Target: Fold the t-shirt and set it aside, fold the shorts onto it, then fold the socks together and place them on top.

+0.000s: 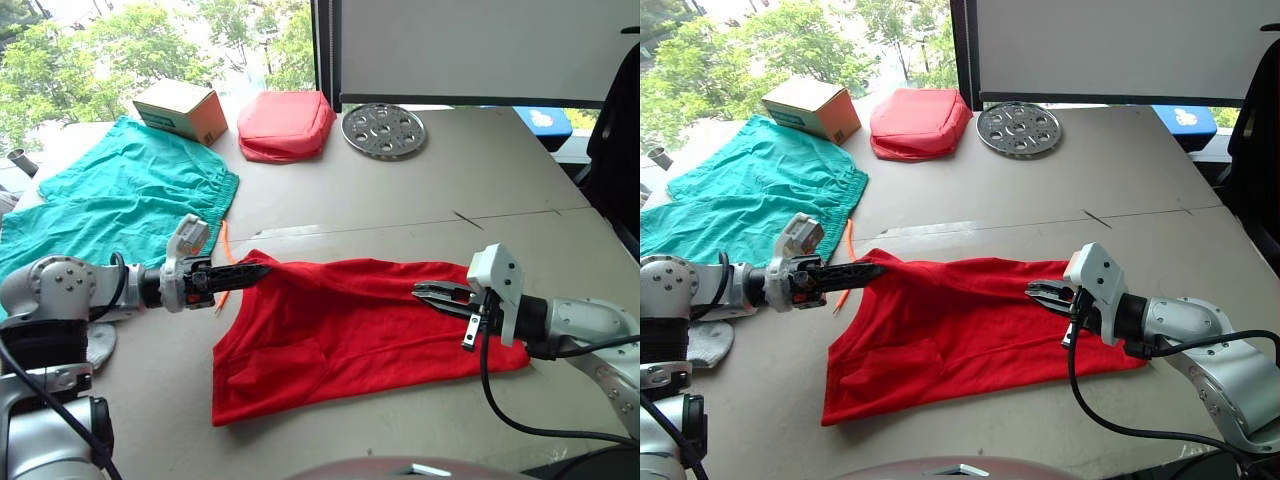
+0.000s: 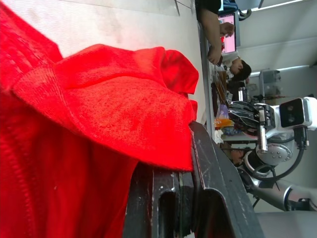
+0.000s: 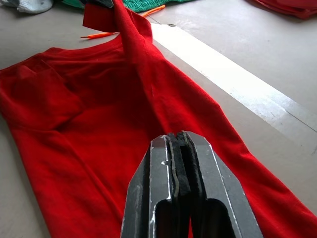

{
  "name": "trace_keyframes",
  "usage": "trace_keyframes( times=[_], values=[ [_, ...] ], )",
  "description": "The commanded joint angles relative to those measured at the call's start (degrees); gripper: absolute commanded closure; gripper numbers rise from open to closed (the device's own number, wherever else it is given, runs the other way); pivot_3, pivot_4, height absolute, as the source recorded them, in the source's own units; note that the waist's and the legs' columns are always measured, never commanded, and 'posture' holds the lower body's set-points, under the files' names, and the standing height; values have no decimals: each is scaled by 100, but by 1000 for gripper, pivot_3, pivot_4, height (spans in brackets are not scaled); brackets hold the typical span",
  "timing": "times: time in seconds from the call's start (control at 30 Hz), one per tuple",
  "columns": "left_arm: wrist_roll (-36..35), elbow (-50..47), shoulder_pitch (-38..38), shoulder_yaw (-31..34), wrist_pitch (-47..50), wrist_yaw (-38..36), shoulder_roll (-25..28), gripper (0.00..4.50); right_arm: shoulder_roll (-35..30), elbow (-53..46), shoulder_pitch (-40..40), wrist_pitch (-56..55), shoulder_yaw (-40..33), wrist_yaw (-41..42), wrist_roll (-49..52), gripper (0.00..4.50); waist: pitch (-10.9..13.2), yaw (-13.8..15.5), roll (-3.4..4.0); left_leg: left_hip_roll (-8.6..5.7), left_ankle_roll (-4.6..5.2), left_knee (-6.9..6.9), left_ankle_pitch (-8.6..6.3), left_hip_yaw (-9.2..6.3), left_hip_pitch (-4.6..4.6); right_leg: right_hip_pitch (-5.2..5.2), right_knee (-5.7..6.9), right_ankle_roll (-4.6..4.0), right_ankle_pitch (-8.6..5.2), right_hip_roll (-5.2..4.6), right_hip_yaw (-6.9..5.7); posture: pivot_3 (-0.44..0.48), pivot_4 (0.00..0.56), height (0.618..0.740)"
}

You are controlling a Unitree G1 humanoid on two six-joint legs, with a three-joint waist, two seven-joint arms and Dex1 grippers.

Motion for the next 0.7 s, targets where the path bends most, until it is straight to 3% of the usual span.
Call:
trace_keyframes(
  times=[0.03,0.13,0.27,0.33,0.53,0.7],
  values=[
    [-727,55,-235,-220,42,-101,213,4467,-68,-232,-30,4,-76,-58,84,4500,3,12,3,1,0,0,0,-1,-1,0,0,0,0,0,-1,0,150,740],
    [-467,103,-195,-378,42,91,260,4467,-80,-230,-45,2,-32,-82,66,4500,3,6,3,1,0,0,0,-1,-1,0,0,-1,0,-3,-1,0,150,740],
    [483,211,-214,-452,-320,622,157,4467,-91,-246,-30,-8,28,-127,34,4500,2,10,1,-3,0,0,0,2,1,0,0,0,0,-3,2,0,150,740],
    [872,-208,36,-755,-794,405,312,4467,-91,-241,-32,-9,69,-147,17,4500,3,9,2,-3,0,0,0,2,0,0,0,-1,0,-3,2,0,150,740],
    [1211,-333,133,-628,-1149,196,303,4467,-124,-240,-21,-19,105,-155,9,4500,6,17,7,1,-1,-2,0,0,-5,-2,-6,-2,1,-8,-1,0,150,740],
    [864,-191,98,-130,-533,-8,355,2708,-165,-123,-56,-79,171,-135,-99,4500,6,9,6,1,0,-2,0,0,-5,-2,-6,-2,1,-9,-1,0,150,740]
  ],
)
